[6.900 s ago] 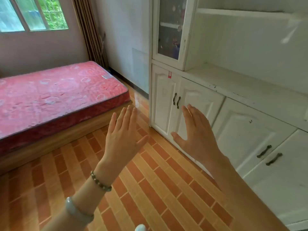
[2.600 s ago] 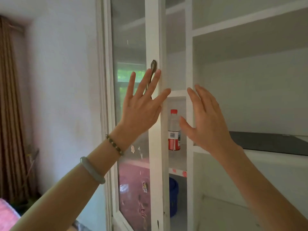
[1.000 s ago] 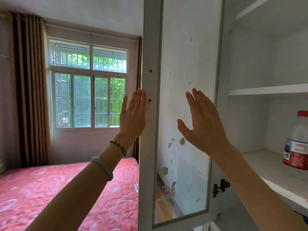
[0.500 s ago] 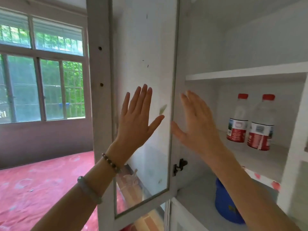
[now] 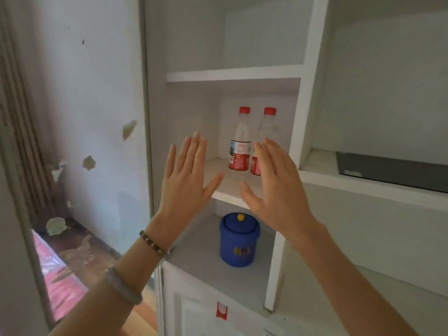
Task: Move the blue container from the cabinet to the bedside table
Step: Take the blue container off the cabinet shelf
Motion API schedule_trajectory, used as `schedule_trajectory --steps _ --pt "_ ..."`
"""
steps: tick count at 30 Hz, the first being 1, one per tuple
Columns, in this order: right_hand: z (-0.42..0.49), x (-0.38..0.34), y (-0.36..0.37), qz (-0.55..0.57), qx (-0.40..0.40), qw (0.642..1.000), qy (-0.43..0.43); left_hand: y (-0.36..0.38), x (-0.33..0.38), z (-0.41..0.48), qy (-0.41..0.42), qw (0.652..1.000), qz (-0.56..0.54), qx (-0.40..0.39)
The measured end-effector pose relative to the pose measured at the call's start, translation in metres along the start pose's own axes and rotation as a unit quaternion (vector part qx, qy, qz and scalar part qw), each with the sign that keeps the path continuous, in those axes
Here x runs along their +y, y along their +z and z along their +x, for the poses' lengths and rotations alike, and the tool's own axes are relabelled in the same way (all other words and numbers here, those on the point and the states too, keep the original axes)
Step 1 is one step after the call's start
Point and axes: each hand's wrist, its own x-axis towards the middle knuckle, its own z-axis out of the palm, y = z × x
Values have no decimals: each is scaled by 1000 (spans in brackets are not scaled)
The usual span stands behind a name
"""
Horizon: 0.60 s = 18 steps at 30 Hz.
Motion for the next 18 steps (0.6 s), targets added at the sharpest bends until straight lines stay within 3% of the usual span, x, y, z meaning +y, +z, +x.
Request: schedule_trajectory --steps 7,18 --pt "-32 10 14 -24 -26 999 25 39 16 -32 4 998 -50 -39" --pt "-59 -18 85 11 -56 994 98 95 -31 -81 -41 985 -147 -85"
